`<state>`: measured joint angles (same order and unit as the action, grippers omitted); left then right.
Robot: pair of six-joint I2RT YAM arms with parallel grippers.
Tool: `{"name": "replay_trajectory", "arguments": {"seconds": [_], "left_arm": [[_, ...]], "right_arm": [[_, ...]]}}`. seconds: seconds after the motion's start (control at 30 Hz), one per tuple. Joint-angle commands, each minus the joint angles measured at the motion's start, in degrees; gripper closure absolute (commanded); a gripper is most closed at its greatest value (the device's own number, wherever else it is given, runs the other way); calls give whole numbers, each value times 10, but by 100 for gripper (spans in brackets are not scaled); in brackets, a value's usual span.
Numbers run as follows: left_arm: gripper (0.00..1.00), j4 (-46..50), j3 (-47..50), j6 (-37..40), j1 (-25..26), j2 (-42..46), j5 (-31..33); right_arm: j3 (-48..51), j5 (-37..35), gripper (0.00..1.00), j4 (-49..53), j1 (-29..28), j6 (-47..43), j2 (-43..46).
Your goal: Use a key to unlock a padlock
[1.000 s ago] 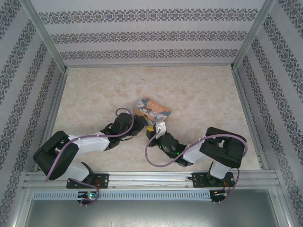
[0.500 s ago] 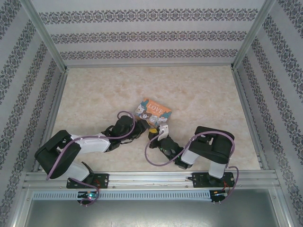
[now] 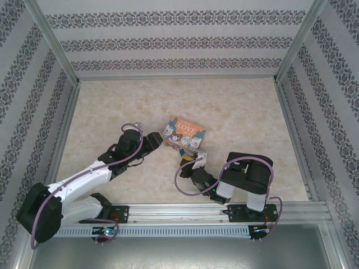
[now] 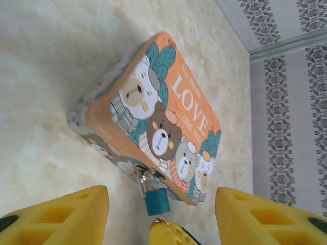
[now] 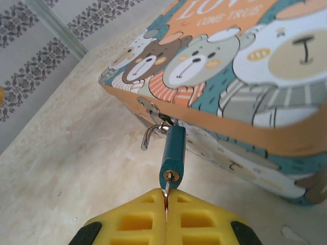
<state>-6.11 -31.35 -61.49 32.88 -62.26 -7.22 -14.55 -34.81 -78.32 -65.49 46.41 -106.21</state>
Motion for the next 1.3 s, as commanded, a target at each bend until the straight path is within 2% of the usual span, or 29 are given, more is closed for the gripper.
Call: {"name": "replay_trajectory", "arguments": {"seconds": [0.0, 0.13, 0.6, 1.03, 1.27], "left_arm": [[41, 75, -19, 66, -7, 15, 31], [40, 77, -21, 81, -11, 15, 34], [39, 88, -29, 108, -23, -1, 25], [39, 113, -39, 123, -29, 12, 25], [36, 127, -52, 139, -34, 14, 24]], "right_arm": [[7, -60, 100, -10, -8, 85, -26], [4, -74, 100, -9, -9, 121, -48], [11, -83, 100, -9, -8, 137, -53], [36, -106, 81, -9, -10, 107, -1], [45, -108, 76, -9, -10, 90, 23]]}}
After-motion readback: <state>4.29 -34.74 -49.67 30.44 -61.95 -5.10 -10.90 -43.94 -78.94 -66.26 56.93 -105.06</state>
